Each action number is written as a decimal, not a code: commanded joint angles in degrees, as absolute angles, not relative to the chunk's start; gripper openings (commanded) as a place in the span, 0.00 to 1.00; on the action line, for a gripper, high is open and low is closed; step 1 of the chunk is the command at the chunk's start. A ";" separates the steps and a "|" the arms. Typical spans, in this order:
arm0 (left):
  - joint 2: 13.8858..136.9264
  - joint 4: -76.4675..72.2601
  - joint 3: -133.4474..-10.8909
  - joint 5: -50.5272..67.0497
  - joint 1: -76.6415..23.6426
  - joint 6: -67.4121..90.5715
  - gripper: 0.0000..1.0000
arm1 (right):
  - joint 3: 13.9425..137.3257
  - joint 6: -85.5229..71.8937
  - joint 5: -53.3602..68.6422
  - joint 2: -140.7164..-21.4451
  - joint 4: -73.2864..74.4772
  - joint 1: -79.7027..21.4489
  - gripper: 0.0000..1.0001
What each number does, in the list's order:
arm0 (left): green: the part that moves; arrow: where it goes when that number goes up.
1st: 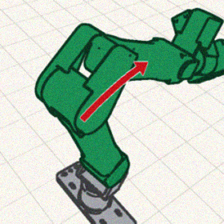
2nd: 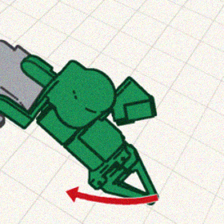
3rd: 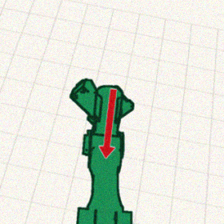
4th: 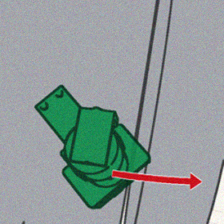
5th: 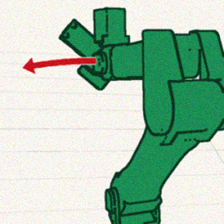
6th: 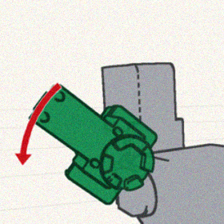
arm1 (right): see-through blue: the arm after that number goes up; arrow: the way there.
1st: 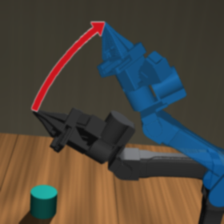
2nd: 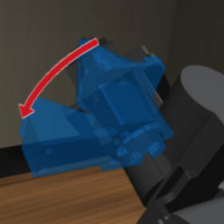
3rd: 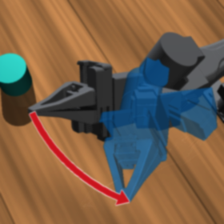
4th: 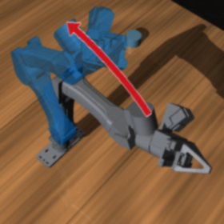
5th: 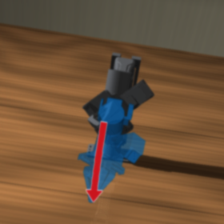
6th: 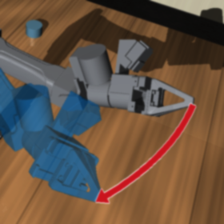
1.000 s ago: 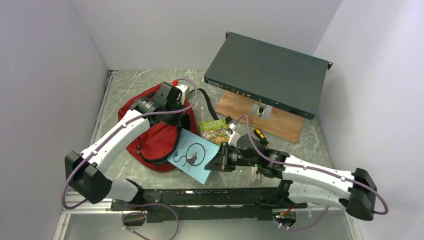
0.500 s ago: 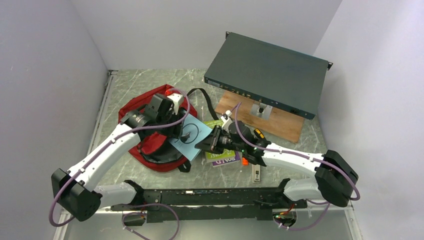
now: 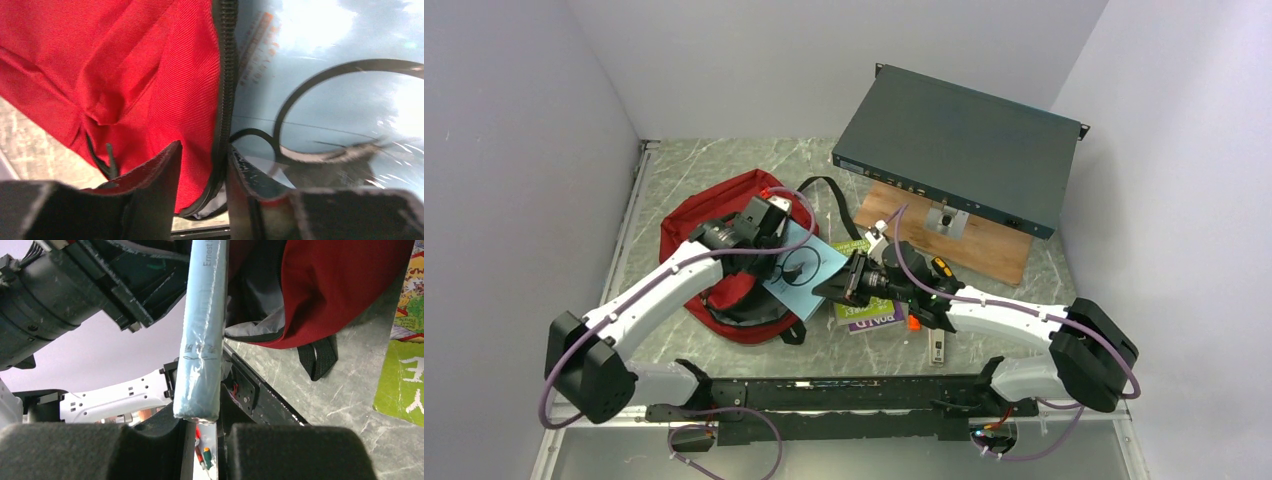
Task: Pack the student bag
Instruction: Place the book in the student bag.
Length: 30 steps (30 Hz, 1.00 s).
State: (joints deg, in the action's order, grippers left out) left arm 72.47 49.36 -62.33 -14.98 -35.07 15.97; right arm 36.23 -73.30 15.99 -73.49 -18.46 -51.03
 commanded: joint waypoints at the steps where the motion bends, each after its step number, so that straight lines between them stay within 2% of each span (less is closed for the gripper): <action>1: 76.44 51.14 -64.75 -20.30 -35.24 15.02 0.34 | 36.74 -74.20 16.69 -70.04 -27.58 -50.81 0.00; 3: 77.73 52.08 -66.17 -22.09 -35.24 14.18 0.08 | 36.80 -74.70 16.50 -69.64 -25.83 -50.87 0.00; 4: 77.87 52.81 -67.33 -23.78 -35.24 13.77 0.00 | 36.87 -75.05 16.14 -69.42 -24.51 -51.06 0.00; 9: 71.69 53.17 -73.64 -33.02 -35.68 10.29 0.00 | 37.38 -77.38 12.47 -68.79 -16.66 -54.84 0.00; 17: 59.50 39.90 -69.79 -25.03 -35.77 5.19 0.00 | 40.42 -81.21 6.70 -72.33 -18.55 -57.67 0.00; 30: 47.95 29.35 -59.32 -17.25 -35.08 3.50 0.00 | 61.50 -81.55 13.39 -100.74 -39.19 -51.53 0.00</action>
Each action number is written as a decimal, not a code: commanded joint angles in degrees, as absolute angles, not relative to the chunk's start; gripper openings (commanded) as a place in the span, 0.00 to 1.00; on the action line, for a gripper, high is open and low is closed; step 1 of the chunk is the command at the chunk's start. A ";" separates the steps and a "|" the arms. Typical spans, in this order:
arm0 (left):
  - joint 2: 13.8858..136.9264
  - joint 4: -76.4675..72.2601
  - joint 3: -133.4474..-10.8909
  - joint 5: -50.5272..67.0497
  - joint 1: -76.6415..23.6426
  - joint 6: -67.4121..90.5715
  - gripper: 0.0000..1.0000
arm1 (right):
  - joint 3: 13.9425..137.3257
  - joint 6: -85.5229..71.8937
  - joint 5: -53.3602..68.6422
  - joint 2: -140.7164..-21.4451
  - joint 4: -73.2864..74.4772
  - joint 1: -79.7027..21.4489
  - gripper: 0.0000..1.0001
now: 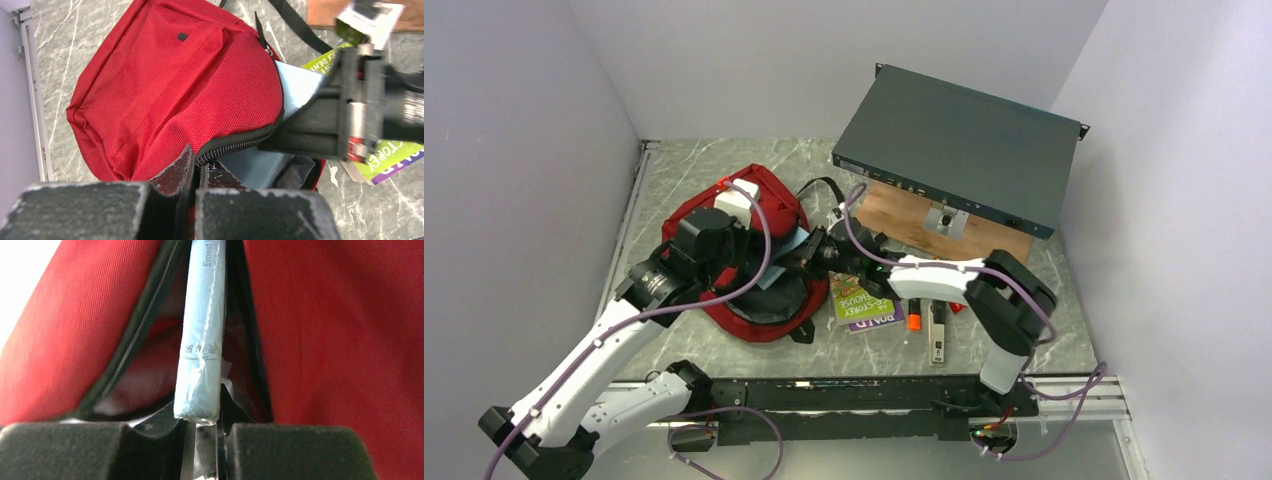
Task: Pack the student bag
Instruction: Place the book in the student bag.
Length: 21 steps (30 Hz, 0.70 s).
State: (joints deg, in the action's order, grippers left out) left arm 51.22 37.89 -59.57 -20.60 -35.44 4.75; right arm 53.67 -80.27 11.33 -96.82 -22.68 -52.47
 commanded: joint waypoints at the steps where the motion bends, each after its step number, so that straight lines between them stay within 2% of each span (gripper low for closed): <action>1: 47.91 28.97 -58.95 -16.36 -34.64 3.40 0.00 | 62.73 -82.07 13.48 -102.66 -40.47 -51.52 0.00; 6: 48.21 28.33 -58.66 -11.07 -31.23 2.87 0.00 | 68.26 -80.83 13.72 -110.82 -42.36 -52.77 0.00; 12: 47.37 27.61 -57.59 -7.90 -27.95 3.09 0.00 | 68.93 -77.01 10.44 -116.97 -48.62 -53.72 0.00; 14: 47.12 27.48 -57.04 -9.49 -27.78 3.25 0.00 | 69.78 -76.26 9.55 -119.58 -52.64 -53.87 0.00; 21: 46.84 27.95 -56.38 -14.60 -27.34 2.13 0.00 | 74.05 -72.18 6.61 -125.44 -50.89 -54.14 0.01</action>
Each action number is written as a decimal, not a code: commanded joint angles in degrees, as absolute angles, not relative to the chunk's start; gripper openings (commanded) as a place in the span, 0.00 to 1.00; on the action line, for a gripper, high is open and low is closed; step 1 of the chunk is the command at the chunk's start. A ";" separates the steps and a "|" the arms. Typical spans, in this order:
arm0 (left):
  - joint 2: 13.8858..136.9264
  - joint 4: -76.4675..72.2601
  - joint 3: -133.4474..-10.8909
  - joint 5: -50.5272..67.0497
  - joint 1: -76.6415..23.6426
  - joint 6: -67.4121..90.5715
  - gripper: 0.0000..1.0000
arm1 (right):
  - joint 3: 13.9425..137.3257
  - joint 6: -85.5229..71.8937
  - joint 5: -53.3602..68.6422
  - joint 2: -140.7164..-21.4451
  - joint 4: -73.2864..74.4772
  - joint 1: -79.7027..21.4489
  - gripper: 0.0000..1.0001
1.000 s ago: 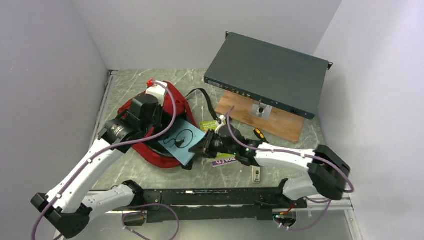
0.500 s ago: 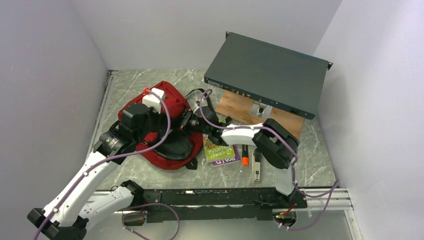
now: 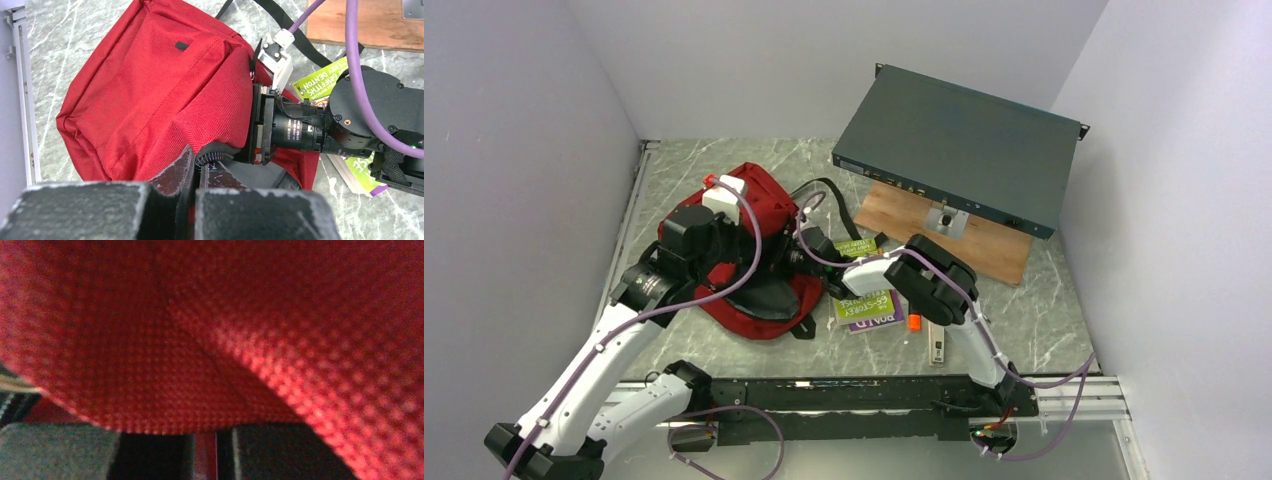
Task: Pack the student bag
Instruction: Place the book in the student bag.
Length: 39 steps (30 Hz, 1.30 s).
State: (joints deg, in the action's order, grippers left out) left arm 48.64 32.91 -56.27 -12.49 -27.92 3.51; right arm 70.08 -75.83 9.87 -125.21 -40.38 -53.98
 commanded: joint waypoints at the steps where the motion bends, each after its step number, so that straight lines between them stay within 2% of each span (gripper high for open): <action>1: 46.44 27.38 -56.00 -14.45 -27.18 1.97 0.00 | 74.54 -72.24 6.44 -126.70 -51.21 -54.14 0.08; 7: 46.23 27.02 -55.51 -14.09 -27.00 2.36 0.00 | 69.70 -72.09 5.41 -127.09 -52.97 -54.05 0.39; 10: 46.46 27.13 -55.64 -13.74 -27.05 2.45 0.00 | 64.60 -73.41 4.89 -123.77 -54.62 -54.05 0.49; 12: 46.73 27.27 -55.81 -13.19 -27.03 2.66 0.00 | 62.82 -73.52 4.71 -122.69 -55.42 -54.01 0.50; 15: 46.84 27.10 -55.62 -12.42 -27.07 2.81 0.00 | 62.24 -75.83 4.90 -124.40 -58.04 -53.42 0.45; 17: 46.89 27.05 -55.55 -12.06 -27.07 2.88 0.00 | 63.04 -77.51 5.18 -126.31 -60.94 -53.27 0.33; 19: 46.78 26.86 -55.40 -11.58 -27.07 2.87 0.00 | 65.01 -77.95 5.27 -127.36 -60.74 -53.35 0.14; 21: 46.76 26.64 -55.36 -10.70 -27.07 2.74 0.00 | 67.03 -78.11 4.82 -128.31 -61.00 -53.35 0.01; 26: 46.58 26.29 -55.18 -9.32 -27.07 2.74 0.00 | 70.52 -80.04 0.45 -130.05 -62.42 -54.58 0.00; 29: 46.92 26.48 -55.33 -8.81 -27.07 2.82 0.00 | 69.57 -79.98 -6.99 -130.66 -68.47 -55.76 0.00; 32: 46.65 26.55 -55.04 -12.46 -27.05 2.51 0.00 | 68.03 -80.11 -10.01 -130.53 -72.43 -55.81 0.00; 36: 46.78 27.27 -55.37 -14.46 -27.00 3.19 0.00 | 64.92 -78.93 -12.83 -127.42 -70.35 -55.71 0.00; 39: 47.34 27.59 -55.84 -13.34 -26.89 3.42 0.00 | 66.53 -77.50 -10.35 -128.23 -68.76 -55.61 0.00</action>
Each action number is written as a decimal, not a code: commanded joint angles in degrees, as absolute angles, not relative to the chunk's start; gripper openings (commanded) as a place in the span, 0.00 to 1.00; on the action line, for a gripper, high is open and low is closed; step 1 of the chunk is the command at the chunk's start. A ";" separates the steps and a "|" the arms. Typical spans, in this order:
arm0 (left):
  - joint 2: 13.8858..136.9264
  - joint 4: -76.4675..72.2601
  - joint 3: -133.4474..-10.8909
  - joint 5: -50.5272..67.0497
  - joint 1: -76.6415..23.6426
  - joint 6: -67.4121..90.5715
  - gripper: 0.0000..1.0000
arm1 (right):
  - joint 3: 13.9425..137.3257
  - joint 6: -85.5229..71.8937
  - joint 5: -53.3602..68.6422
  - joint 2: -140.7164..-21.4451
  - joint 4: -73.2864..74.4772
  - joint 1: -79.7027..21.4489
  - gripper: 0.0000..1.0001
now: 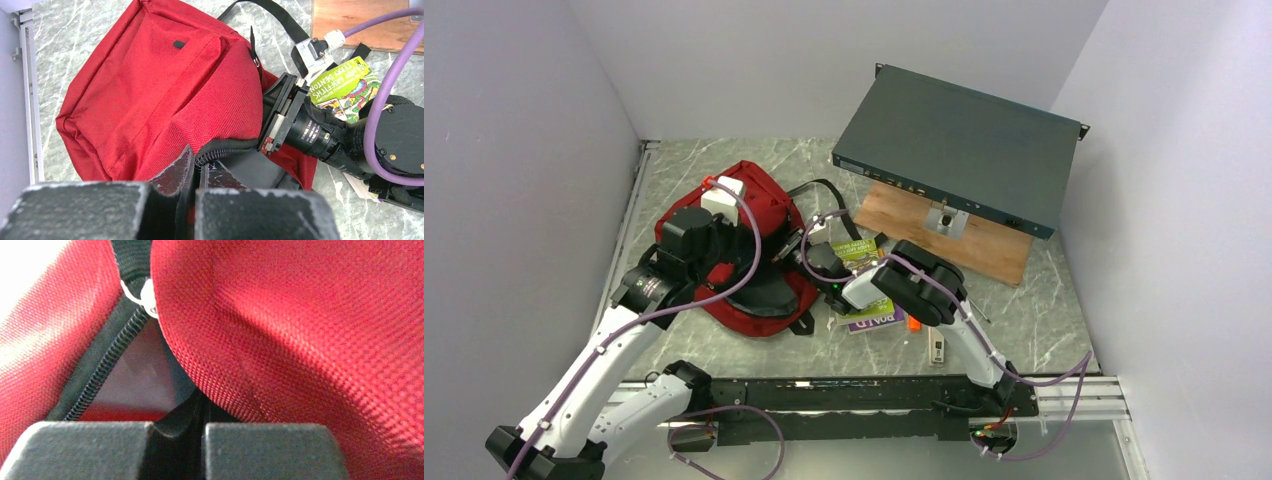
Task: Pack the student bag
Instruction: Place the book in the student bag.
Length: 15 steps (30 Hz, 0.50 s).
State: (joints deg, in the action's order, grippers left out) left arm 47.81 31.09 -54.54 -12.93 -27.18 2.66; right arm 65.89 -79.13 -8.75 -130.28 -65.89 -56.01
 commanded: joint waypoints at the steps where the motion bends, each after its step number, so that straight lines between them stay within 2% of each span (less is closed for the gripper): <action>1: 47.37 27.53 -55.75 -13.28 -26.87 3.43 0.00 | 66.65 -76.45 -9.24 -127.98 -68.12 -55.62 0.00; 4: 47.29 27.39 -55.34 -13.98 -26.89 3.30 0.00 | 65.70 -74.71 -7.01 -125.13 -56.39 -56.10 0.00; 9: 47.75 27.80 -55.69 -13.62 -26.81 3.30 0.00 | 61.10 -66.22 -2.57 -119.09 -45.43 -56.34 0.18; 15: 49.75 28.42 -55.99 -12.26 -26.89 3.51 0.00 | 49.89 -50.02 1.04 -102.02 -29.39 -57.47 0.34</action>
State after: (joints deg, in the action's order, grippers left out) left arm 48.64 31.07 -54.54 -13.13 -27.18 2.74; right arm 54.94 -62.89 -2.42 -113.84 -41.87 -56.75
